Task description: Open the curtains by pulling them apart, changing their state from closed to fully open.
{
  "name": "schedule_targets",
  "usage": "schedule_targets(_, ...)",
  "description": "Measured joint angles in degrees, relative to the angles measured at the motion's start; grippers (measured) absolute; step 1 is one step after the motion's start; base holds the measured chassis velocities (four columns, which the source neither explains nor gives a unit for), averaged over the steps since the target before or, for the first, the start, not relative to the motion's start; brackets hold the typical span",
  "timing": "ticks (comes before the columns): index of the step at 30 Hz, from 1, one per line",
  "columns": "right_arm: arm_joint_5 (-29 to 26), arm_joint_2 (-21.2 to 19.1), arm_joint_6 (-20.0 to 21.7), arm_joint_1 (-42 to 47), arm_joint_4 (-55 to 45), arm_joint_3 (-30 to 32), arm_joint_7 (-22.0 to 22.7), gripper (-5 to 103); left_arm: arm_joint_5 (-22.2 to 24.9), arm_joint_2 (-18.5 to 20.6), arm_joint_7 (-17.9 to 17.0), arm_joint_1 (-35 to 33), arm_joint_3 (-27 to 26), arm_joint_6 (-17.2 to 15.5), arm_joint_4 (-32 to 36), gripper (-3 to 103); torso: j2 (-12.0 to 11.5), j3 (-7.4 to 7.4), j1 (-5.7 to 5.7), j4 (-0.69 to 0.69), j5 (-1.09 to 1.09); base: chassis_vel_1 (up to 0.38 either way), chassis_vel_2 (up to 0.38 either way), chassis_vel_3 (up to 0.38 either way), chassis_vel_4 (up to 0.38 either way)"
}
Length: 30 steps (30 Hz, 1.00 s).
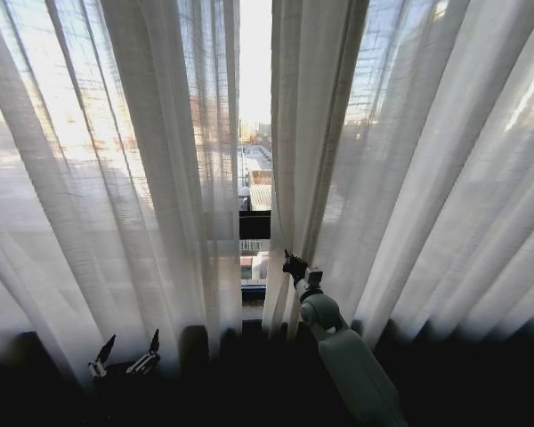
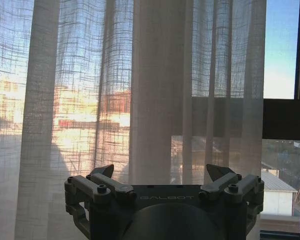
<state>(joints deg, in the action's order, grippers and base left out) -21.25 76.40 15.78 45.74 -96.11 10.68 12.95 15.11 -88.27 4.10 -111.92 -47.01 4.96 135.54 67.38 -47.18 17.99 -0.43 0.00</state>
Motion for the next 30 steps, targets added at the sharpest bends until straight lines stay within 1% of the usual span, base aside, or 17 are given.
schedule_targets(11,-0.18,-0.27,0.01,-0.01,0.00,0.99,0.03,0,0.09,-0.28,0.00,-0.15,0.05,0.55,-0.06,100,0.00,0.00,-0.01,-0.01,0.02,-0.240,-0.287,0.227,0.298)
schedule_targets(15,-0.23,-0.36,0.00,-0.04,0.20,1.31,-0.03,0,0.10,-0.52,0.00,-0.30,0.24,0.71,-0.06,100,0.00,0.00,-0.01,0.00,-0.02,-0.312,-0.337,0.315,0.339)
schedule_targets(19,-0.25,-0.58,-0.10,0.16,0.29,1.85,-0.13,0,0.08,-0.90,0.02,-0.46,0.54,0.98,-0.08,100,0.00,0.00,-0.01,-0.01,0.04,-0.332,-0.362,0.346,0.353)
schedule_targets(26,-0.31,-0.98,-0.17,0.64,-0.14,2.80,-0.19,0,0.07,-0.86,0.04,-0.65,0.46,1.07,-0.07,100,0.00,0.00,-0.01,-0.02,-0.01,-0.359,-0.395,0.341,0.394)
schedule_targets(30,-0.35,-1.05,-0.17,0.79,-0.43,3.13,-0.20,0,0.06,-0.86,0.04,-0.73,0.46,1.10,0.08,100,0.00,0.00,-0.02,0.00,0.02,-0.321,-0.365,0.311,0.343)
